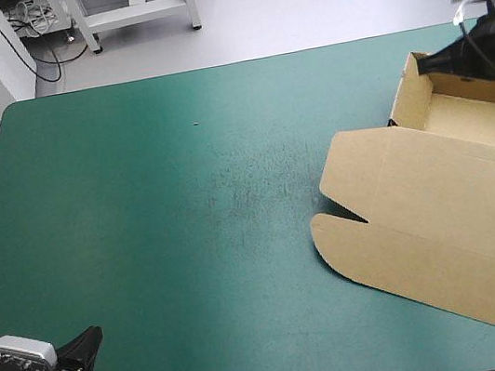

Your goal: Fold the box

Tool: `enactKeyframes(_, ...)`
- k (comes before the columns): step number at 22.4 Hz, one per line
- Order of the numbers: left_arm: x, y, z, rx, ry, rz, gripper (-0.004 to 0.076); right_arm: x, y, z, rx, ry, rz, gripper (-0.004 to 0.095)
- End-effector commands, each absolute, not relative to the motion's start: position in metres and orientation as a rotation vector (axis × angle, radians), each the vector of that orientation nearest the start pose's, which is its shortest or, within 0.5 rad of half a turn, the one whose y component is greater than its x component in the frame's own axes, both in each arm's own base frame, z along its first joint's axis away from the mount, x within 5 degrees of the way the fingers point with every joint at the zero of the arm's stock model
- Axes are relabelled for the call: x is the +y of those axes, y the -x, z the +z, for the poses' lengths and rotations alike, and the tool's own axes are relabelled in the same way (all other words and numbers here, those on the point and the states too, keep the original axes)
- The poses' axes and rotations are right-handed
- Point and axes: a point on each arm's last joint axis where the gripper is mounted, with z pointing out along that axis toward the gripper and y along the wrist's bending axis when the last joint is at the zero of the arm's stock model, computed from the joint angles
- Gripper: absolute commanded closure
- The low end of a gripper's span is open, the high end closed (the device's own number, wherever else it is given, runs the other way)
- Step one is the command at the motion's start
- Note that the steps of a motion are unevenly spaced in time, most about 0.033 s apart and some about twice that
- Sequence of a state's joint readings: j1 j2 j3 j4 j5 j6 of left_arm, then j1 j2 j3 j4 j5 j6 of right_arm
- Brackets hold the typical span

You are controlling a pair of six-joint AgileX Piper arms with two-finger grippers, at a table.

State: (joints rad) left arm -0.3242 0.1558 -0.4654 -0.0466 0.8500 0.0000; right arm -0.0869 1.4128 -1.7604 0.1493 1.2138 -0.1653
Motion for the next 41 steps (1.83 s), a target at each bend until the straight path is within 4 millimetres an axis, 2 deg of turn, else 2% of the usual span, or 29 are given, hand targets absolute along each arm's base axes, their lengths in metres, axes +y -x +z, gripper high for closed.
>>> enactKeyframes(1,-0.014,-0.032,0.294,1.932,-0.312,-0.275,0.0731,0.005,-0.235,0.477,2.243,0.181,0.017,0.0924)
enactKeyframes(3,-0.014,-0.032,0.294,1.932,-0.312,-0.275,0.0731,0.01,-0.207,0.469,2.208,0.197,0.028,0.0924)
enactKeyframes(6,-0.014,-0.032,0.294,1.932,-0.312,-0.275,0.0731,0.009,-0.18,0.458,2.148,0.198,0.018,0.0924)
enactKeyframes(8,-0.014,-0.032,0.294,1.932,-0.312,-0.275,0.0731,0.009,-0.153,0.439,2.122,0.2,0.009,0.0924)
enactKeyframes(10,-0.014,-0.032,0.294,1.932,-0.312,-0.275,0.0731,0.008,-0.131,0.412,2.128,0.198,0.008,0.0924)
enactKeyframes(13,-0.014,-0.032,0.294,1.932,-0.312,-0.275,0.0731,0.008,-0.11,0.387,2.112,0.201,0.002,0.0924)
enactKeyframes(18,-0.014,-0.032,0.294,1.932,-0.312,-0.275,0.0731,0.008,-0.088,0.343,2.128,0.2,0.003,0.0924)
enactKeyframes(21,-0.014,-0.032,0.294,1.932,-0.312,-0.275,0.0731,0.007,-0.072,0.308,2.149,0.199,0.006,0.0924)
enactKeyframes(25,-0.015,-0.031,0.294,1.933,-0.309,-0.292,0.0731,0.007,-0.066,0.29,2.091,0.187,0.0,0.0924)
enactKeyframes(41,-0.015,-0.031,0.294,1.934,-0.302,-0.301,0.0731,0.007,-0.066,0.29,2.081,0.181,0.004,0.0924)
